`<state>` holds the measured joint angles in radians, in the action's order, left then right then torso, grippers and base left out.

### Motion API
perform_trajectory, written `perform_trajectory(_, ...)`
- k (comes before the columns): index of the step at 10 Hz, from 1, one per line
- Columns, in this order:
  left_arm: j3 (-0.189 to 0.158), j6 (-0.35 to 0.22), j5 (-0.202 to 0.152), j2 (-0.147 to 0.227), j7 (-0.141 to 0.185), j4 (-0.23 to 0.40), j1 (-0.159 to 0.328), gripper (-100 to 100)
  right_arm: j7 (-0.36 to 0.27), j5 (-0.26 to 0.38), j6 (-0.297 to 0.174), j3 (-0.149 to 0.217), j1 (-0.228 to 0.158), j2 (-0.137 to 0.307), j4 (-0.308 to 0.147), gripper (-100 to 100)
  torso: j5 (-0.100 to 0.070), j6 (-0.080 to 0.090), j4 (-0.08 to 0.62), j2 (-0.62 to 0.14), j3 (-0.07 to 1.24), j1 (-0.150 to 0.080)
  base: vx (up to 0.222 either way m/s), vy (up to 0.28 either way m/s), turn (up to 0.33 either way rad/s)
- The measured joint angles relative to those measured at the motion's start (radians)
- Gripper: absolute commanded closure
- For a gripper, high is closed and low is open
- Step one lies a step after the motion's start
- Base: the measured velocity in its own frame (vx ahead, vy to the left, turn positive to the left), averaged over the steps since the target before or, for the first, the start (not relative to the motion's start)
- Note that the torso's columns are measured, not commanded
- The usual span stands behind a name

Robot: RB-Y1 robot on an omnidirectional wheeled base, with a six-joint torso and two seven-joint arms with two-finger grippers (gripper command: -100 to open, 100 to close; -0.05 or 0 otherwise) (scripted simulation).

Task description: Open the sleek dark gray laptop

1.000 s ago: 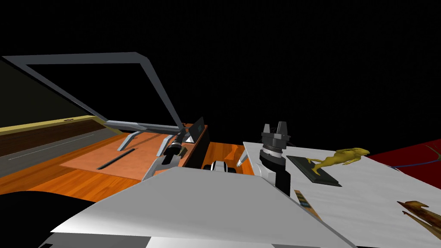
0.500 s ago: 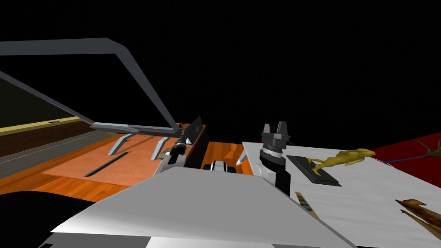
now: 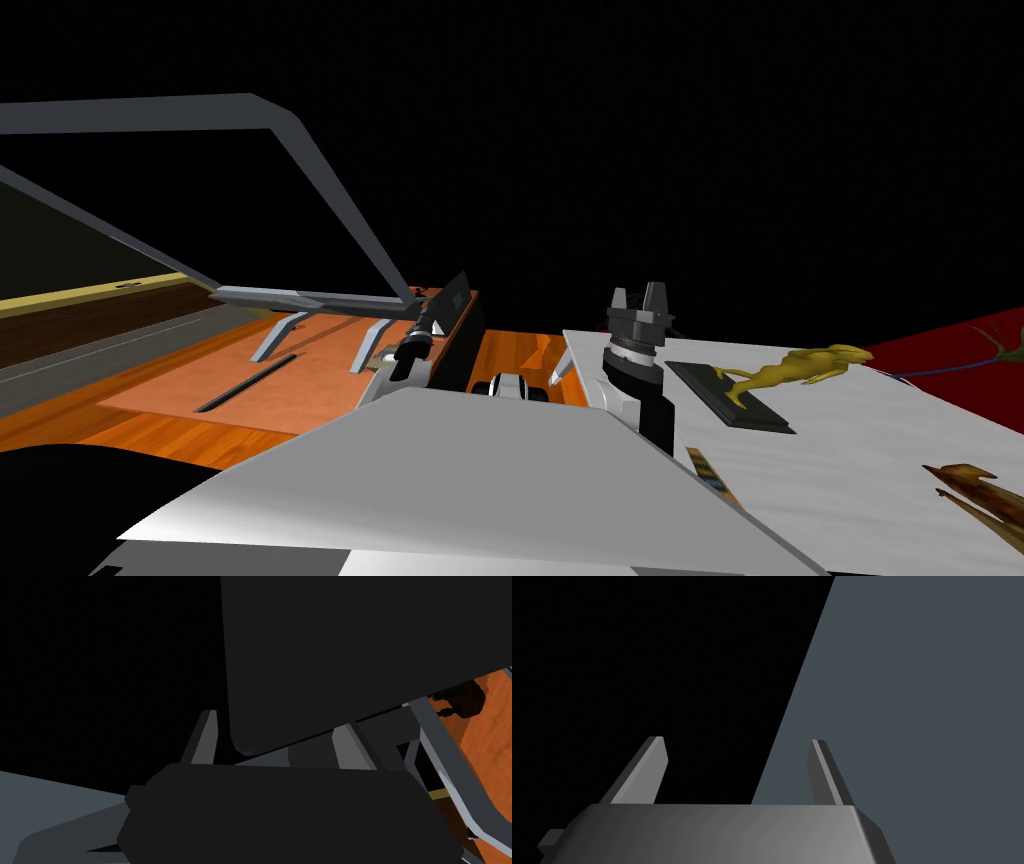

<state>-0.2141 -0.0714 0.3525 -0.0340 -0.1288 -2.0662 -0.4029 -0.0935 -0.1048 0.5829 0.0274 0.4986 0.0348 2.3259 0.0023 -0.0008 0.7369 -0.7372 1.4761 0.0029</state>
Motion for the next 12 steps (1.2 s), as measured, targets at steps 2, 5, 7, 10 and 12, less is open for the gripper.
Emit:
perform_trajectory(2, 0.009, -0.039, -0.031, 0.005, 0.029, -0.017, 0.002, 100, 0.000, 0.000, 0.000, 0.000, 0.000, 0.000, 0.000, 0, 0.002, 0.000, 0.000, 0.001, 0.000, 0.004, -0.001, 0.081, -0.006)
perform_trajectory(5, 0.022, -0.103, -0.082, 0.013, 0.077, -0.046, 0.004, 100, 0.000, 0.000, 0.000, 0.000, 0.000, 0.000, 0.000, 0, 0.002, -0.002, -0.002, 0.001, 0.000, 0.004, -0.004, 0.103, 0.005)
perform_trajectory(7, 0.034, -0.153, -0.118, 0.016, 0.114, -0.066, 0.004, 100, 0.000, 0.000, 0.000, 0.000, 0.000, 0.000, 0.000, 0, 0.002, -0.003, -0.002, 0.000, 0.000, 0.004, -0.011, 0.099, -0.009)
perform_trajectory(10, 0.055, -0.225, -0.175, 0.020, 0.170, -0.088, 0.005, 100, 0.000, 0.000, 0.000, 0.000, 0.000, 0.000, 0.000, 0, 0.003, -0.006, -0.002, 0.007, 0.004, 0.013, 0.002, 0.038, 0.000)
perform_trajectory(12, 0.060, -0.236, -0.197, 0.019, 0.188, -0.081, 0.015, 100, 0.000, 0.000, 0.000, 0.000, 0.000, 0.000, 0.000, 0, 0.002, -0.001, -0.002, 0.006, 0.003, 0.007, -0.006, 0.007, -0.002)
